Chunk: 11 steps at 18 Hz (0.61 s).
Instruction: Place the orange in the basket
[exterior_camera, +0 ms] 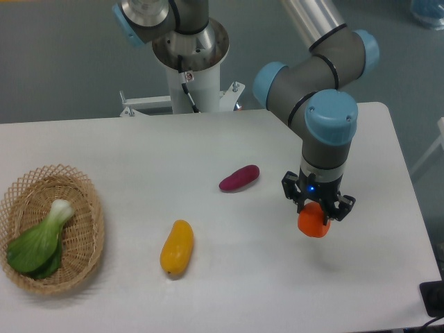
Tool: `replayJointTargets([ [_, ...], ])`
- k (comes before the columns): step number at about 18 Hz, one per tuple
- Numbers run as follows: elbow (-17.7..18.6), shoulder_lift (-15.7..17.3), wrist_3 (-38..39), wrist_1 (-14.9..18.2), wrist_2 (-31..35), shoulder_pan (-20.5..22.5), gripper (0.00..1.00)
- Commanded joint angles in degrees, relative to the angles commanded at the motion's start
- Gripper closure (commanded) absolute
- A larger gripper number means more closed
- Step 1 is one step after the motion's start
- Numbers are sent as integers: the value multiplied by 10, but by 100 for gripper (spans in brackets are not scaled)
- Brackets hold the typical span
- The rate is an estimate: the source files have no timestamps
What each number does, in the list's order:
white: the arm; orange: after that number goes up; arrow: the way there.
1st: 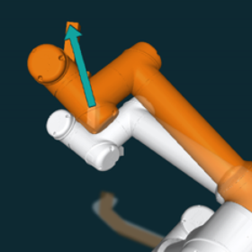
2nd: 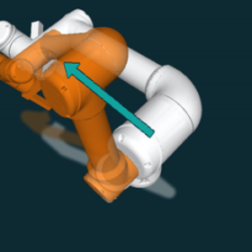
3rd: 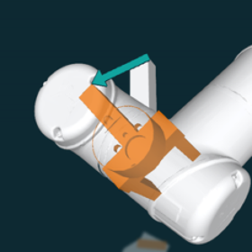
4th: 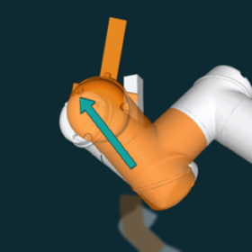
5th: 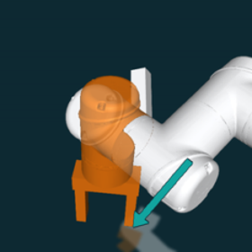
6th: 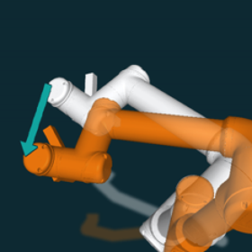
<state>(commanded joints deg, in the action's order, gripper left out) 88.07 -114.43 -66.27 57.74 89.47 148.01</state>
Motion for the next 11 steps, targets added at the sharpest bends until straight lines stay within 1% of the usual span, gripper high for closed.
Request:
replayJointTargets([
  [6, -5, -3, -2, 3, 0, 0, 38],
  [11, -1, -3, 2, 4, 0, -1, 37],
])
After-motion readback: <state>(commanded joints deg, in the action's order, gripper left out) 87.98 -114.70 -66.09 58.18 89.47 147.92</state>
